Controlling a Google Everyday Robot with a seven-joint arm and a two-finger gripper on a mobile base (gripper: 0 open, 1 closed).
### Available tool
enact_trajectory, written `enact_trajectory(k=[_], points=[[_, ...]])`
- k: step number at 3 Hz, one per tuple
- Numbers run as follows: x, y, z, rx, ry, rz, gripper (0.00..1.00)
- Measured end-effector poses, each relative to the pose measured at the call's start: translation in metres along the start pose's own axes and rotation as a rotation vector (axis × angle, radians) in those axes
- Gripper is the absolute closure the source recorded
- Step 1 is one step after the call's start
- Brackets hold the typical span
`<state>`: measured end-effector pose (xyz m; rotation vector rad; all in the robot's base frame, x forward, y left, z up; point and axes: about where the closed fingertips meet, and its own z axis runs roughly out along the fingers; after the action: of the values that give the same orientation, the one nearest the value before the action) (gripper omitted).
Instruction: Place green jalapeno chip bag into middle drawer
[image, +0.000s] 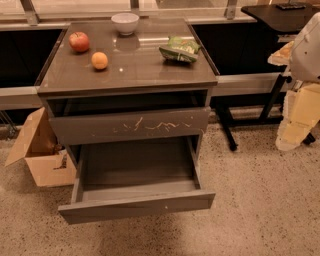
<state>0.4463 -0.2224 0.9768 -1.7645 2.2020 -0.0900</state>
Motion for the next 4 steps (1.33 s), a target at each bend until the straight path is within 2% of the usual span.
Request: enact_trajectory(k=[1,2,3,4], points=[[0.0,0.0,0.0,0.0,0.0,0.0,0.0],[-0.008,-0.018,0.003,0.04,-0.081,0.035,0.0],[-0.033,-0.053,0.01,0.066,-0.223,0.041,0.0],[-0.062,-0.09,0.022,0.07,-0.378,0.059,0.0]])
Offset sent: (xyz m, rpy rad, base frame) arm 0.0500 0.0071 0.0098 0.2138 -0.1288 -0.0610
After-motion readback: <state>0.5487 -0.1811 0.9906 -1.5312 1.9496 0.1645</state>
